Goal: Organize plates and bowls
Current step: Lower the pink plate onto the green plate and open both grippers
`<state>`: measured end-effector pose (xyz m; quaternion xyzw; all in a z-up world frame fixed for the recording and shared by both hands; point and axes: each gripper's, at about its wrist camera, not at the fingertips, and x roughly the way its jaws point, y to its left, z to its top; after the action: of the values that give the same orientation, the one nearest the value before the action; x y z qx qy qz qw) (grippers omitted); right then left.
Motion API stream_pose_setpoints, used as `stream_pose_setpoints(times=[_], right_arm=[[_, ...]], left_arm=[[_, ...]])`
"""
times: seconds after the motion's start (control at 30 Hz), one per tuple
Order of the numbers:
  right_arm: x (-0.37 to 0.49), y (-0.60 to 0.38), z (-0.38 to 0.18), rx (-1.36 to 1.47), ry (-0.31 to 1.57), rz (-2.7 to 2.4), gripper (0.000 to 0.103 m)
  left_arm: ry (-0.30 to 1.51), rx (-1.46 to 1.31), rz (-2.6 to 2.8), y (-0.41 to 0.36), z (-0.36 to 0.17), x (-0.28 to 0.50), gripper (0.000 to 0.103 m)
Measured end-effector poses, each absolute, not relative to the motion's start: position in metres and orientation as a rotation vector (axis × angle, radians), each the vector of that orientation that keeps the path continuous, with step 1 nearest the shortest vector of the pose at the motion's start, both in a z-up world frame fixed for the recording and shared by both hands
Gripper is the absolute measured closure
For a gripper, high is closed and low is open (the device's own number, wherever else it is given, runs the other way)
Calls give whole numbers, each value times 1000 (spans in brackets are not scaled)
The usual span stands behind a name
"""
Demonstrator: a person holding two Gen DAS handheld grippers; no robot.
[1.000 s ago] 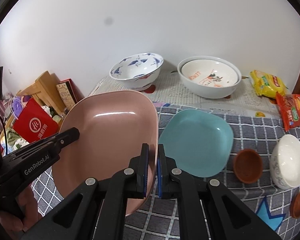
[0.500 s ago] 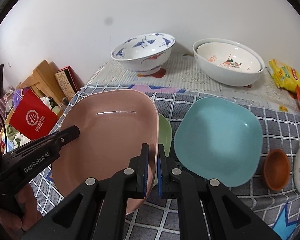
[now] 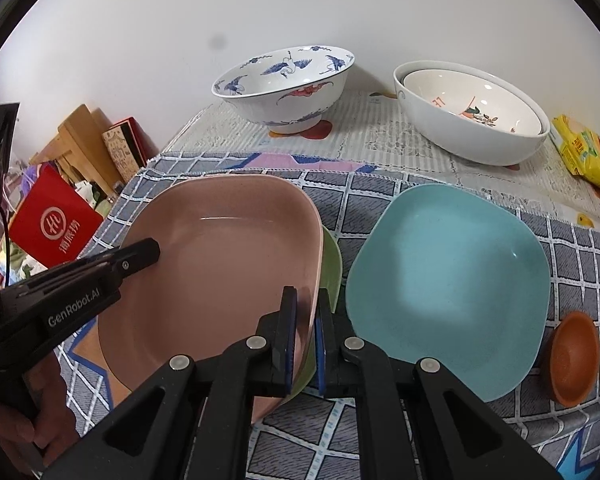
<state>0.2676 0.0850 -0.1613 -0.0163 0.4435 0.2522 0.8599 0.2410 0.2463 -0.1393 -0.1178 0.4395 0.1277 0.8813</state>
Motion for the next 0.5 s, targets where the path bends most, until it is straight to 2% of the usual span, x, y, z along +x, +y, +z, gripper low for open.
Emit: stream_pose_setpoints(times=[0.5], right_arm=[[262, 89, -168, -128, 893, 539, 93]], left_arm=[[934, -222, 264, 243, -149, 246, 92]])
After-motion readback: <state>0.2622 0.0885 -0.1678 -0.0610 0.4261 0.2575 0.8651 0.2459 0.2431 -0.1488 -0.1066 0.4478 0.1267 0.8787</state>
